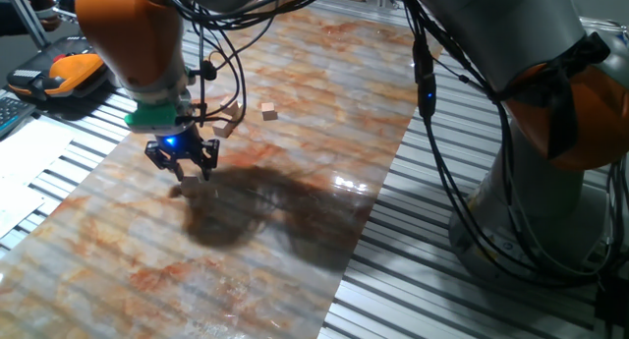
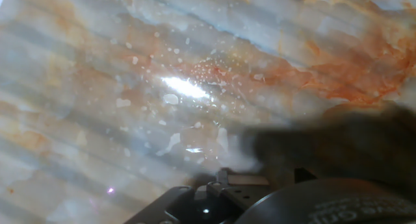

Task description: Stack the blocks into a pyramid shape

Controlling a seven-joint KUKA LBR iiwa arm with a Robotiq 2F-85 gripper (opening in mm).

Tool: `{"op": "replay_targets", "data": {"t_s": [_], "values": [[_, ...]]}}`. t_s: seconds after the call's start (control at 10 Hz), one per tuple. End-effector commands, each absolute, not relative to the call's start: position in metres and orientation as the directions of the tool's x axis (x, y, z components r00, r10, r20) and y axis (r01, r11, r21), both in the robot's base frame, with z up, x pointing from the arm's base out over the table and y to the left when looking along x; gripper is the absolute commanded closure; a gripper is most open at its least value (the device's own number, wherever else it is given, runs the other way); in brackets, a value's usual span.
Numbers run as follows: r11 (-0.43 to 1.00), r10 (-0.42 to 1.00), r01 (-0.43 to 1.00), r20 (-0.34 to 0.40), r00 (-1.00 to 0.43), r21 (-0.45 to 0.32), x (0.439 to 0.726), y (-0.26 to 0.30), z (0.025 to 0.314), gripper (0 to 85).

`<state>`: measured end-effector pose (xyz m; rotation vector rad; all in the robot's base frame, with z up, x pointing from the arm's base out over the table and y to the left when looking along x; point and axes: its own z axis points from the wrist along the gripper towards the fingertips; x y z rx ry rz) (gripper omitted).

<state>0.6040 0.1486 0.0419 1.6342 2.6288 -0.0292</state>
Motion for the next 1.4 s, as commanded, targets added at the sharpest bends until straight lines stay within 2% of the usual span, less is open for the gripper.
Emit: {"op": "replay_targets", "data": {"t_s": [0.0,1.1,1.2,1.3], "values": [[0.444,0.895,0.896,-0.05,-0.443,0.008,0.604,0.149,0.042,34.0],[0.45,0.893,0.893,-0.048,-0.448,0.023,0.588,0.154,0.033,34.0],[0.451,0.892,0.892,-0.046,-0.45,0.026,0.586,0.155,0.032,51.0],[0.452,0.891,0.891,-0.046,-0.451,0.028,0.585,0.155,0.032,51.0]]}}
